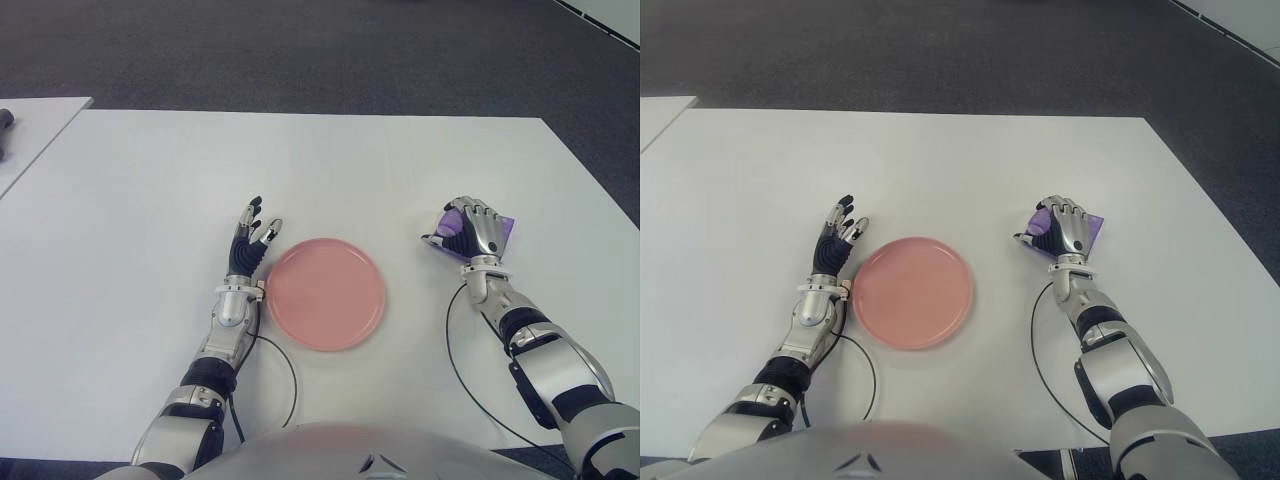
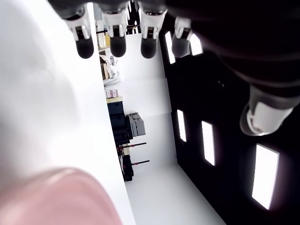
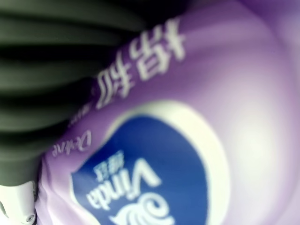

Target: Put the tissue paper into the plate.

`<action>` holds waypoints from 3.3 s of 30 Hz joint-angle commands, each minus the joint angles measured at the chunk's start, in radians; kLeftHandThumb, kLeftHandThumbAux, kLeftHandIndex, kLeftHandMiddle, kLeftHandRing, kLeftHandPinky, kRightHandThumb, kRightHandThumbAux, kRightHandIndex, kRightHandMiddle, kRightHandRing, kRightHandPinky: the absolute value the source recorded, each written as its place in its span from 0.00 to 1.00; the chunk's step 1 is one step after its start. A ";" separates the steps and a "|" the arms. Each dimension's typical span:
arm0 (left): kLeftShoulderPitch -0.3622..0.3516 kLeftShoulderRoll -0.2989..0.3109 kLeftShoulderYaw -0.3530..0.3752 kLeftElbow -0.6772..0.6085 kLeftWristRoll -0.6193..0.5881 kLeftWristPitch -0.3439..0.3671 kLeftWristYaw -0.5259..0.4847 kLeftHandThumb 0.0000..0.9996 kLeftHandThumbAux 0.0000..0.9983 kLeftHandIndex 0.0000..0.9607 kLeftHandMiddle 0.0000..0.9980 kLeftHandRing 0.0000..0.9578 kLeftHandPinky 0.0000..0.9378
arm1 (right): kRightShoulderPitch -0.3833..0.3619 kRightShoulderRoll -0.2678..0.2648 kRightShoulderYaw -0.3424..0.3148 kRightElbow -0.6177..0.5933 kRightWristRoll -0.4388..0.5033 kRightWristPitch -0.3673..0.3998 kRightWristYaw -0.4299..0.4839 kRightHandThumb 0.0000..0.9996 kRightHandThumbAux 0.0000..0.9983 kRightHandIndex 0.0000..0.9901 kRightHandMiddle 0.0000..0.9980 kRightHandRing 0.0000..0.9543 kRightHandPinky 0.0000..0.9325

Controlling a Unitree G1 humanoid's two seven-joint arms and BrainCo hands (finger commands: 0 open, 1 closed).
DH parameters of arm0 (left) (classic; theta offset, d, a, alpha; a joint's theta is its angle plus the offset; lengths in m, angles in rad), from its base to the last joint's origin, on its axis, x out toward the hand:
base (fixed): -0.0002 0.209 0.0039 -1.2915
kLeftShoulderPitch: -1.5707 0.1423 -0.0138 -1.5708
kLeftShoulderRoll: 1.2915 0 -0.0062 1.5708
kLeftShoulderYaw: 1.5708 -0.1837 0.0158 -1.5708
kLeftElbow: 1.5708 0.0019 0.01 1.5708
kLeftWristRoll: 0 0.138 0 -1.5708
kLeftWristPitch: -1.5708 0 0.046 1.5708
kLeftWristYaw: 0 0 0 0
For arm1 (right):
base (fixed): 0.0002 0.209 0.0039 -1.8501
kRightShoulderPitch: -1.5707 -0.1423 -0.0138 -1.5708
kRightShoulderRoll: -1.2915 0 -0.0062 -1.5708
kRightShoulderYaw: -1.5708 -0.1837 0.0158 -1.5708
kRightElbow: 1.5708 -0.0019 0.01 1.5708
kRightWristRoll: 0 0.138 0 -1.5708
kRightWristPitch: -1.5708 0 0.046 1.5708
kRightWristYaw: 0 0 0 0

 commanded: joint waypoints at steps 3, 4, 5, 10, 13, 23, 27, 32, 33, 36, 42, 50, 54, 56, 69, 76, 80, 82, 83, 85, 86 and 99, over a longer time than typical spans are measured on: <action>0.034 -0.001 0.006 0.001 0.009 0.031 0.013 0.00 0.44 0.00 0.00 0.00 0.00 | 0.009 0.060 -0.008 0.071 0.020 -0.021 0.052 0.85 0.68 0.40 0.54 0.87 0.88; 0.034 -0.001 0.006 -0.001 0.007 0.034 0.012 0.00 0.44 0.00 0.00 0.00 0.00 | 0.004 0.066 -0.013 0.066 0.023 -0.037 0.032 0.85 0.68 0.40 0.54 0.87 0.88; 0.034 -0.002 0.006 -0.002 0.006 0.035 0.010 0.00 0.44 0.00 0.00 0.00 0.00 | 0.001 0.069 -0.016 0.063 0.025 -0.048 0.018 0.85 0.68 0.40 0.54 0.87 0.87; 0.031 -0.004 0.008 -0.006 0.005 0.047 0.012 0.00 0.44 0.00 0.00 0.00 0.00 | -0.038 0.099 -0.033 0.009 0.041 -0.115 -0.052 0.85 0.68 0.40 0.53 0.88 0.81; 0.029 -0.008 0.009 -0.007 0.007 0.054 0.015 0.00 0.44 0.00 0.00 0.00 0.00 | -0.057 0.110 -0.043 -0.027 0.044 -0.147 -0.081 0.85 0.68 0.40 0.53 0.88 0.79; 0.017 -0.015 0.012 0.004 0.014 0.057 0.027 0.00 0.44 0.00 0.00 0.00 0.00 | -0.106 0.134 -0.070 -0.165 0.045 -0.243 -0.104 0.85 0.68 0.40 0.53 0.88 0.80; 0.008 -0.016 0.013 0.020 0.021 0.049 0.038 0.00 0.45 0.00 0.00 0.00 0.00 | -0.102 0.150 -0.083 -0.226 0.052 -0.262 -0.083 0.85 0.68 0.40 0.53 0.88 0.82; -0.003 -0.016 0.011 0.041 0.034 0.038 0.061 0.00 0.45 0.00 0.00 0.00 0.00 | -0.086 0.174 -0.098 -0.308 0.070 -0.288 -0.033 0.85 0.68 0.40 0.53 0.88 0.78; -0.004 -0.016 0.011 0.043 0.036 0.037 0.065 0.00 0.45 0.00 0.00 0.00 0.00 | -0.087 0.179 -0.102 -0.318 0.074 -0.293 -0.021 0.85 0.68 0.40 0.53 0.88 0.78; -0.007 -0.016 0.010 0.049 0.038 0.032 0.071 0.00 0.45 0.00 0.00 0.00 0.00 | -0.088 0.186 -0.111 -0.332 0.080 -0.300 0.002 0.85 0.68 0.40 0.53 0.88 0.81; -0.003 -0.017 0.009 0.041 0.040 0.035 0.075 0.00 0.45 0.00 0.00 0.00 0.00 | -0.098 0.203 -0.119 -0.349 0.078 -0.315 0.029 0.86 0.68 0.40 0.53 0.88 0.82; 0.005 -0.020 0.006 0.022 0.039 0.057 0.069 0.00 0.44 0.00 0.00 0.00 0.00 | -0.088 0.215 -0.125 -0.408 0.076 -0.317 0.064 0.86 0.68 0.40 0.53 0.88 0.84; 0.010 -0.025 0.007 0.006 0.036 0.079 0.067 0.00 0.45 0.00 0.00 0.00 0.00 | -0.081 0.219 -0.131 -0.442 0.083 -0.328 0.094 0.85 0.68 0.40 0.53 0.88 0.85; 0.012 -0.026 0.006 -0.002 0.036 0.089 0.067 0.00 0.45 0.00 0.00 0.00 0.00 | -0.079 0.220 -0.136 -0.454 0.083 -0.330 0.105 0.85 0.68 0.40 0.53 0.88 0.86; 0.012 -0.029 0.007 0.000 0.048 0.083 0.080 0.00 0.44 0.00 0.00 0.00 0.00 | 0.000 0.251 -0.132 -0.683 0.066 -0.306 0.213 0.85 0.68 0.40 0.53 0.88 0.86; 0.006 -0.029 0.006 0.015 0.046 0.064 0.073 0.00 0.44 0.00 0.00 0.00 0.00 | 0.096 0.264 -0.069 -0.805 0.020 -0.327 0.298 0.85 0.68 0.40 0.53 0.88 0.86; 0.003 -0.029 0.007 0.019 0.038 0.066 0.062 0.00 0.44 0.00 0.00 0.00 0.00 | 0.118 0.255 -0.050 -0.837 -0.006 -0.342 0.335 0.85 0.68 0.40 0.53 0.88 0.87; 0.003 -0.030 0.007 0.017 0.036 0.069 0.059 0.00 0.44 0.00 0.00 0.00 0.00 | 0.139 0.246 -0.039 -0.868 0.023 -0.354 0.401 0.85 0.68 0.40 0.53 0.88 0.88; 0.003 -0.031 0.007 0.016 0.035 0.070 0.058 0.00 0.44 0.00 0.00 0.00 0.00 | 0.147 0.242 -0.036 -0.879 0.035 -0.358 0.428 0.85 0.68 0.40 0.53 0.88 0.87; 0.003 -0.032 0.006 0.015 0.033 0.071 0.057 0.00 0.44 0.00 0.00 0.00 0.00 | 0.166 0.236 -0.031 -0.902 0.060 -0.364 0.481 0.85 0.68 0.40 0.53 0.88 0.87; 0.003 -0.032 0.007 0.014 0.032 0.071 0.056 0.00 0.44 0.00 0.00 0.00 0.00 | 0.179 0.230 -0.026 -0.919 0.073 -0.365 0.515 0.85 0.68 0.40 0.53 0.88 0.87; -0.001 -0.034 0.002 0.013 0.049 0.092 0.073 0.00 0.44 0.00 0.00 0.00 0.00 | 0.204 0.181 0.025 -1.018 0.186 -0.314 0.891 0.85 0.68 0.40 0.53 0.83 0.81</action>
